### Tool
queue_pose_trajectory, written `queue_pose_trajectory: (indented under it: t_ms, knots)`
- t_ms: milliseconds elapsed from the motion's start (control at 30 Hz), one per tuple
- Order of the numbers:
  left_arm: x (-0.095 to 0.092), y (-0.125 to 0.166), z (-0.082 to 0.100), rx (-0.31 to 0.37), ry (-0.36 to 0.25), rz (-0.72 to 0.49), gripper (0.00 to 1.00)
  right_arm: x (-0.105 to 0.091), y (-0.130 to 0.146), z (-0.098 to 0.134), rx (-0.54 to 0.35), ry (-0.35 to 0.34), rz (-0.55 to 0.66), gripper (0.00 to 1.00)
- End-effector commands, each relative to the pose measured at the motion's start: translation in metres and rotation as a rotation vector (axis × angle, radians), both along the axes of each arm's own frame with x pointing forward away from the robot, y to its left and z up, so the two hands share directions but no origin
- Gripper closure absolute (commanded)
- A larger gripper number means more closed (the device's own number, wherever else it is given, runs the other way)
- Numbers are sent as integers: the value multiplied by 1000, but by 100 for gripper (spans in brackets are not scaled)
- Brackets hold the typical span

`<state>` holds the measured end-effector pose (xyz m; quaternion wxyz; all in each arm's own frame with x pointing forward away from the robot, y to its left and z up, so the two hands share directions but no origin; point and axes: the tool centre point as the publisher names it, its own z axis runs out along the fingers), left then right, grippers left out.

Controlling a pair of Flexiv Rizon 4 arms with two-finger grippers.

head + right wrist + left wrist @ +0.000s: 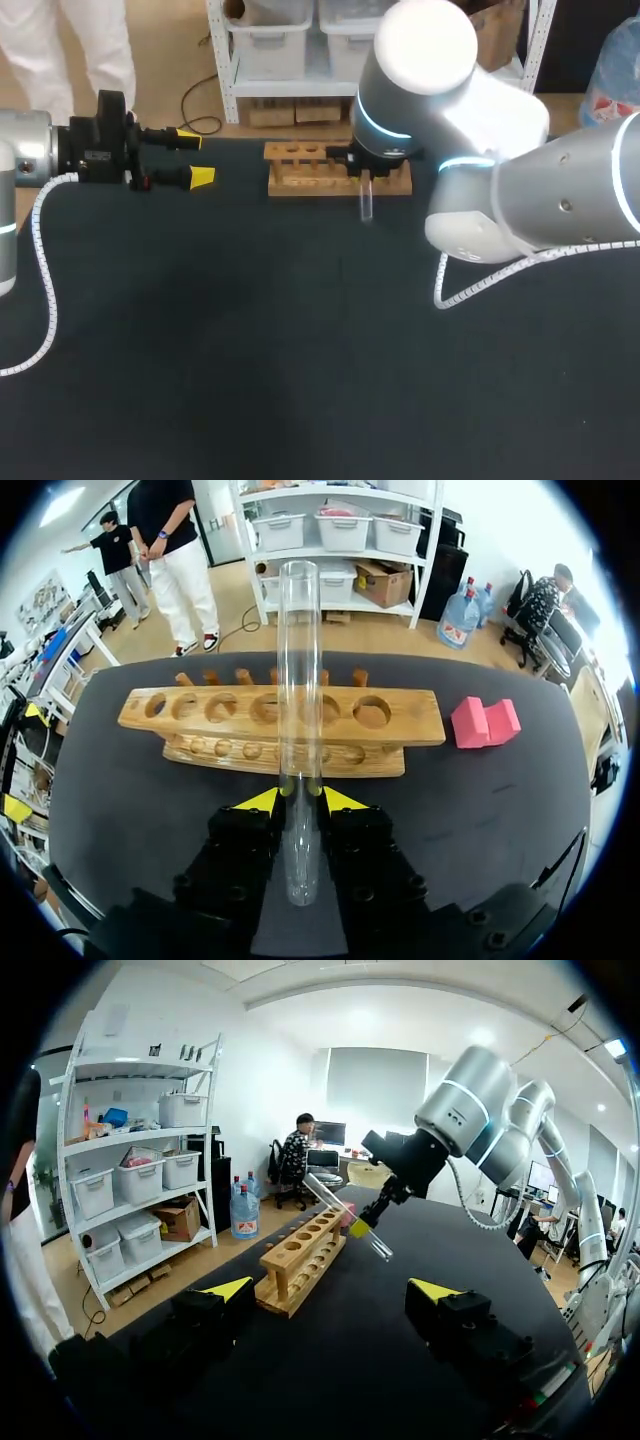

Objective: Grasp the test tube, adjust it, and insert it.

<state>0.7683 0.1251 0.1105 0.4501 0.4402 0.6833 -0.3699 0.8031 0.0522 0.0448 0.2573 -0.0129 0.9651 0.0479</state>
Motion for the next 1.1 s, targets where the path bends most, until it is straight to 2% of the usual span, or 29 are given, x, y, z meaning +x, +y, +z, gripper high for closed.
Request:
queue_pose_trajectory:
  t_ms: [33,700,1100]
  knots:
    - [0,0,-1,-3,-4,1,0,-13,-2,11,-3,-24,-4,100]
    - [0,0,-1,-3,-4,1,0,-58,-18,56,13,-80,-26,100]
    - [0,0,-1,-3,-4,1,0,-71,-24,64,10,-90,-19,100]
